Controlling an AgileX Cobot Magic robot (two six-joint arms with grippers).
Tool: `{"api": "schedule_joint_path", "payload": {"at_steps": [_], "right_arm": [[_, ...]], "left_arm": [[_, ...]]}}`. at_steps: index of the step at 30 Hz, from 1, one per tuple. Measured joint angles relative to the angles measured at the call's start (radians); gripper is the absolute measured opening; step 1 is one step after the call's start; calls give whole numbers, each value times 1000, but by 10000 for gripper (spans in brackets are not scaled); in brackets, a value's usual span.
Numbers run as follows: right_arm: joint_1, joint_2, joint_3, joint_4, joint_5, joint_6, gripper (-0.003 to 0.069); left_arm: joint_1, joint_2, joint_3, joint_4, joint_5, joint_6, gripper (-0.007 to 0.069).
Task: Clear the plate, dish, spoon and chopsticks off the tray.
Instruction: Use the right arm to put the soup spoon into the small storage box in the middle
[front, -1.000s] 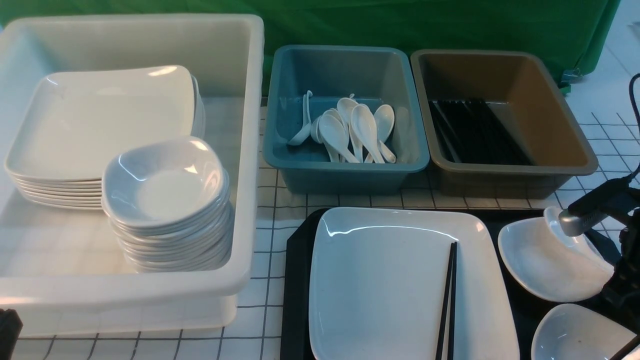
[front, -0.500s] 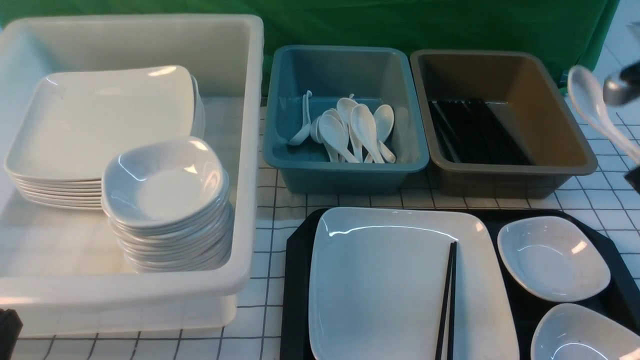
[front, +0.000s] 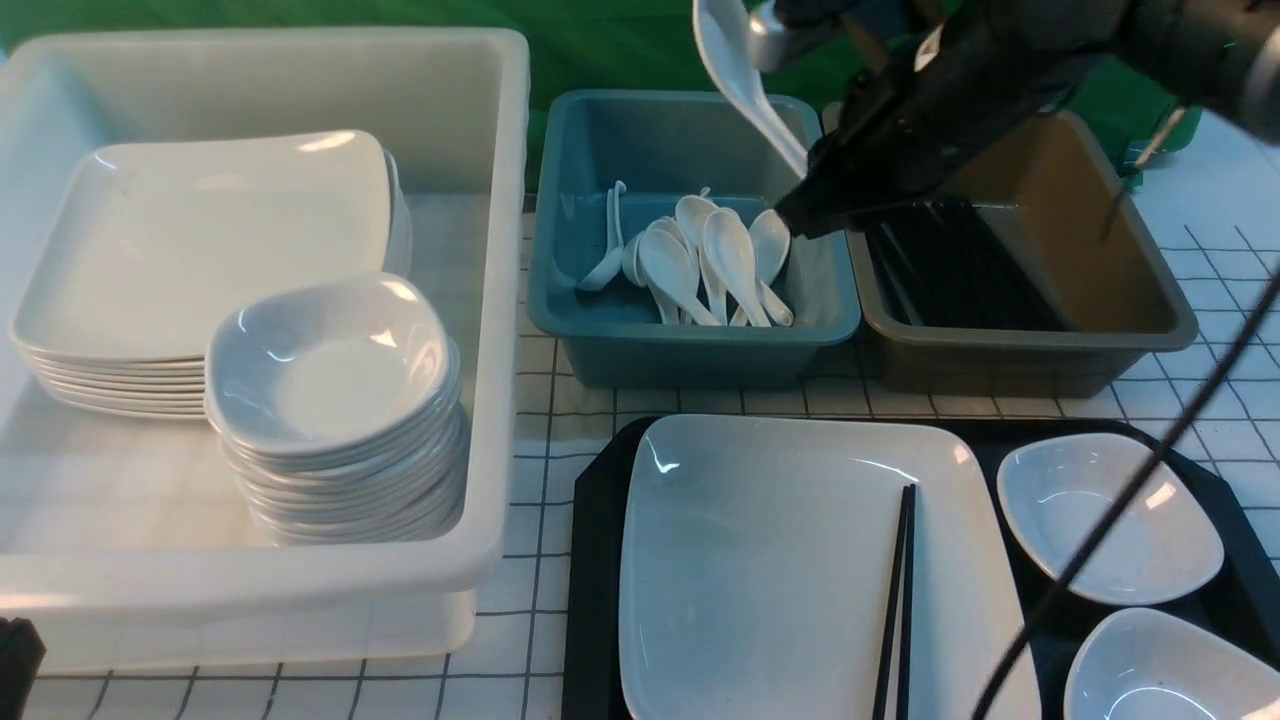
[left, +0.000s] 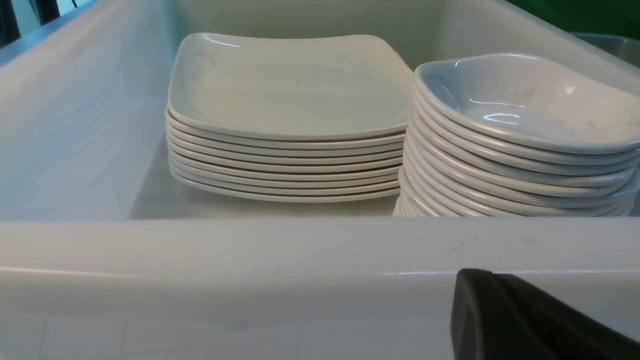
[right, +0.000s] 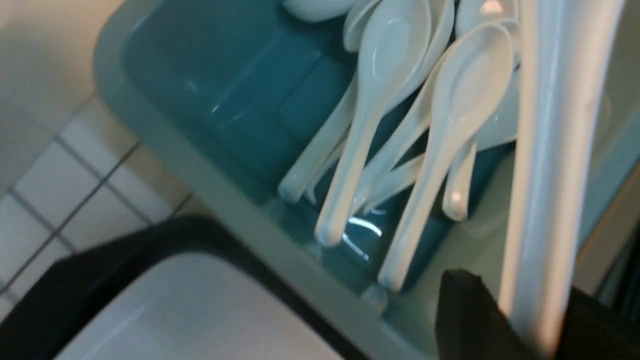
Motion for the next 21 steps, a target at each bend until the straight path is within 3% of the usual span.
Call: {"api": "schedule_joint_path", "payload": {"at_steps": [12, 21], "right_arm": [[-18, 275, -176, -17, -82, 173, 146], [-18, 276, -181, -28, -96, 264, 314]], "left_arm": [[0, 0, 0, 0, 0, 0, 4], [0, 0, 0, 0, 0, 0, 4]]}}
